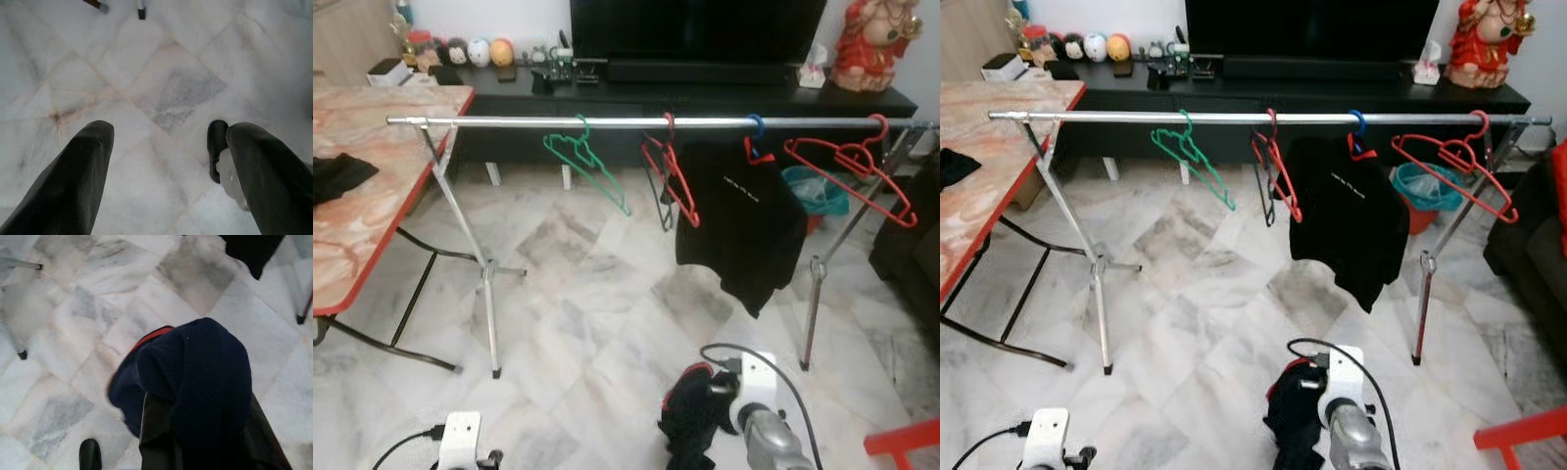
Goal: Hang hanger
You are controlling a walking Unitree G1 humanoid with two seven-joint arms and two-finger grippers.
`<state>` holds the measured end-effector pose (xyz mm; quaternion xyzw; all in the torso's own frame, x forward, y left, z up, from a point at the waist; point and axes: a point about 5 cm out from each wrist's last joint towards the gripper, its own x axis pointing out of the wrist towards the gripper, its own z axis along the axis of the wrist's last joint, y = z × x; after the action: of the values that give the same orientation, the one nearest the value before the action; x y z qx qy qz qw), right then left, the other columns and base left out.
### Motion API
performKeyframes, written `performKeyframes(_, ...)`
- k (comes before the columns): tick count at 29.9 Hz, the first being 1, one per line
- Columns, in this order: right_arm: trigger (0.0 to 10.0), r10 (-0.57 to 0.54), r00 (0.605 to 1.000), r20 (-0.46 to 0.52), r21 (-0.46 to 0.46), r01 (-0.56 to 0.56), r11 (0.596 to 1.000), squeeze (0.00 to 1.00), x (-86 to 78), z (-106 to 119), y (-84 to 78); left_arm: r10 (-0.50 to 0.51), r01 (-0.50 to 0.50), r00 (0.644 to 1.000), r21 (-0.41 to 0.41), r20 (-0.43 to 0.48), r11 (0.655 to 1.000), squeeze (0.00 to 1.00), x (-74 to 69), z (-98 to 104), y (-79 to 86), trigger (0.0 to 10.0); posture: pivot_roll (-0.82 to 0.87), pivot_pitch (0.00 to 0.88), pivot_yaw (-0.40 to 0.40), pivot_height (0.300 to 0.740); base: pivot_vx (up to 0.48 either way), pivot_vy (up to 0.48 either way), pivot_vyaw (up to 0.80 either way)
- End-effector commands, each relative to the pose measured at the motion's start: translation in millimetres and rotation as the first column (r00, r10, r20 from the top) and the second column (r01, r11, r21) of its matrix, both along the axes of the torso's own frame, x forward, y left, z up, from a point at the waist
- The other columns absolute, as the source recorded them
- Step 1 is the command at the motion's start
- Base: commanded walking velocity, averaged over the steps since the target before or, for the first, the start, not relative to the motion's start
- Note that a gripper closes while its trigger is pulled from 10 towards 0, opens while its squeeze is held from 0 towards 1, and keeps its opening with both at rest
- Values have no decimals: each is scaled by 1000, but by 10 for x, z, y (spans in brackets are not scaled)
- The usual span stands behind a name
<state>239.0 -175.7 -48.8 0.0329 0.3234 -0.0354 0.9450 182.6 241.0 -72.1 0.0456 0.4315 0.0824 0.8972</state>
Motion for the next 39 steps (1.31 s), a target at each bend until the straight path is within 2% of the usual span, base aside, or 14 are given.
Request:
performKeyframes(1,10000,-7,1000,12,-3,8,1000,0,23,22,-33,24,-24,999,-5,-37,1000,0,-88,-47,9,10000,4,0,-30,740,0,480,800)
performKeyframes(5,10000,-37,999,-7,24,37,999,0,-15,-7,-58,31,-31,998,-6,-50,999,0,-128,-63,21,10000,6,0,-31,740,0,477,200)
performKeyframes(19,10000,-38,999,-25,39,39,998,0,-78,-47,-81,37,-38,996,-10,-84,999,0,-234,-111,23,10000,9,0,-32,740,0,468,0)
performKeyframes(21,10000,-2,1000,-31,11,2,1000,0,-83,-51,-83,39,-40,995,-11,-88,999,0,-249,-119,19,10000,9,0,-34,740,0,471,0)
performKeyframes(29,10000,5,1000,-22,14,-5,1000,0,-88,-51,-60,36,-38,995,-11,-95,999,0,-267,-131,2,10000,11,0,-34,740,0,469,571)
performKeyframes(39,10000,-3,1000,-9,23,3,1000,0,-67,-37,-45,35,-37,994,-13,-99,999,0,-271,-138,-17,10000,13,0,-36,740,0,469,0)
